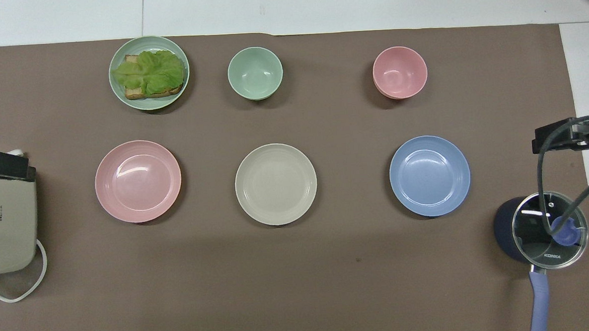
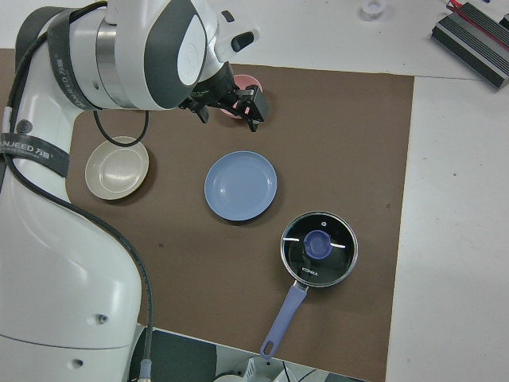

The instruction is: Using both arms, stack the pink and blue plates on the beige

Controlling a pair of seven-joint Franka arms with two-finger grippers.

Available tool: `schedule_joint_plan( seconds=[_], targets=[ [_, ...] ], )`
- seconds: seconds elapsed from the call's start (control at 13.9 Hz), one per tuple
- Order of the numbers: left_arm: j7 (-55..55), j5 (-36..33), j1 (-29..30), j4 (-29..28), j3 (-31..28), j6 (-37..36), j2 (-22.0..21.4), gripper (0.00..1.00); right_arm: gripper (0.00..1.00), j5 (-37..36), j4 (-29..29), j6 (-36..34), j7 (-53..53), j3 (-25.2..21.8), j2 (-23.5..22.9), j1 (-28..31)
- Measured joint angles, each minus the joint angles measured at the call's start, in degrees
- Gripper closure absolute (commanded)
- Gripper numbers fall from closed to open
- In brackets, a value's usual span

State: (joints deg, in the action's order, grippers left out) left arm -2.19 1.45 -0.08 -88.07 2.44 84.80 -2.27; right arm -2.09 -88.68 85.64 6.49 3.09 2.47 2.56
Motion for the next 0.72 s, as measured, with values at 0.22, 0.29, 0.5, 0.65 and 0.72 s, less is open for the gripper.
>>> schedule_joint_plan(
  seconds=[0.22,0.29,0.5,0.65,0.72],
  targets=[
    [0.0,0.0,-0.1,-0.4,0.0,0.0,-0.2,0.00,0.00,0.0,0.0,0.0,0.0,0.0,0.0,0.0],
    [0.0,0.0,-0.1,-0.5,0.0,0.0,-0.3,0.00,0.00,0.0,0.0,0.0,0.0,0.0,0.0,0.0],
    [0.1,0.3,-0.1,-0.7,0.0,0.2,-0.5,0.00,0.00,0.0,0.0,0.0,0.0,0.0,0.0,0.0],
    [0.1,0.4,-0.1,-0.7,0.0,0.2,-0.6,0.00,0.00,0.0,0.0,0.0,0.0,-0.2,0.0,0.1],
    [0.1,0.4,-0.1,-0.8,0.0,0.2,-0.6,0.00,0.00,0.0,0.0,0.0,0.0,-0.4,0.0,0.1]
  ],
)
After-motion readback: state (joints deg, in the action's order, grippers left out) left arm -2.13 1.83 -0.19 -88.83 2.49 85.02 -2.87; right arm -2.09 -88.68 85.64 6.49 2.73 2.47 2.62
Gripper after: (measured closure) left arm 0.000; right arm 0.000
